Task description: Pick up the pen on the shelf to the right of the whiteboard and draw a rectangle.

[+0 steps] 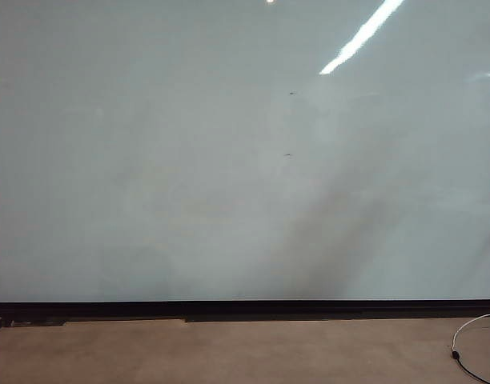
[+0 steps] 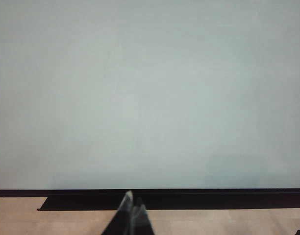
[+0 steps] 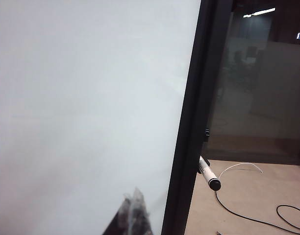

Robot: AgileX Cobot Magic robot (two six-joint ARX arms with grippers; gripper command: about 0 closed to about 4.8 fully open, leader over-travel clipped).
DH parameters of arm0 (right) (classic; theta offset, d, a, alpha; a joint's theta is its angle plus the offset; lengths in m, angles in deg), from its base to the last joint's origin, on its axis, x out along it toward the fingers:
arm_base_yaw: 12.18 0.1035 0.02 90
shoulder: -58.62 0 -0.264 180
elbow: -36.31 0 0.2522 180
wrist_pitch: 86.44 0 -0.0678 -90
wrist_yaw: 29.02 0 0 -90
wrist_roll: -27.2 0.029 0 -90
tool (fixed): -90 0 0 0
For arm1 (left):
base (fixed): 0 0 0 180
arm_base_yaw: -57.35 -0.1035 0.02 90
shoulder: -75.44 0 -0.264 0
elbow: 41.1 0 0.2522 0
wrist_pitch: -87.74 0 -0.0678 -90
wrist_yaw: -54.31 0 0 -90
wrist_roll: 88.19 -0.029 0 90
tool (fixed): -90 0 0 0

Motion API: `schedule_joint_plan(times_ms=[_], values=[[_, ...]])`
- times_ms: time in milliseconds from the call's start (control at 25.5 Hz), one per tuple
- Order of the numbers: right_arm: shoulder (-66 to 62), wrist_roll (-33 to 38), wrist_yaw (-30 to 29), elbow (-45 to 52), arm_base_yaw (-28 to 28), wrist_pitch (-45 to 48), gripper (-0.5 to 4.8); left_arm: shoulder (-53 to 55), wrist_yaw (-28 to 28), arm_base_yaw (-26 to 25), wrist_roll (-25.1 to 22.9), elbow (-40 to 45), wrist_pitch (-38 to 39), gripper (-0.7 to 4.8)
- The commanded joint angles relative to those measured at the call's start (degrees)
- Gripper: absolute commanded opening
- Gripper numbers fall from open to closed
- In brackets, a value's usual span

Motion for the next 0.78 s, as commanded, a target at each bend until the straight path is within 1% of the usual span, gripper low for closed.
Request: schedule_joint_plan(times_ms=[39, 509, 784], values=[[0.02, 0.13, 0.22, -0.22, 0.00, 0.57, -0.05, 0.02, 0.00, 0.00, -0.24, -0.17, -0.35, -0.04], [0.02, 0.13, 0.26, -0.22, 0.00, 0.66, -0.05, 0.02, -0.02, 0.00, -0.24, -0.15, -0.35, -0.04], [0.02, 0.13, -0.77, -0.22, 0.02, 3.39, -0.05, 0.02, -0.02, 0.00, -0.24, -0.17, -0.35, -0.04]])
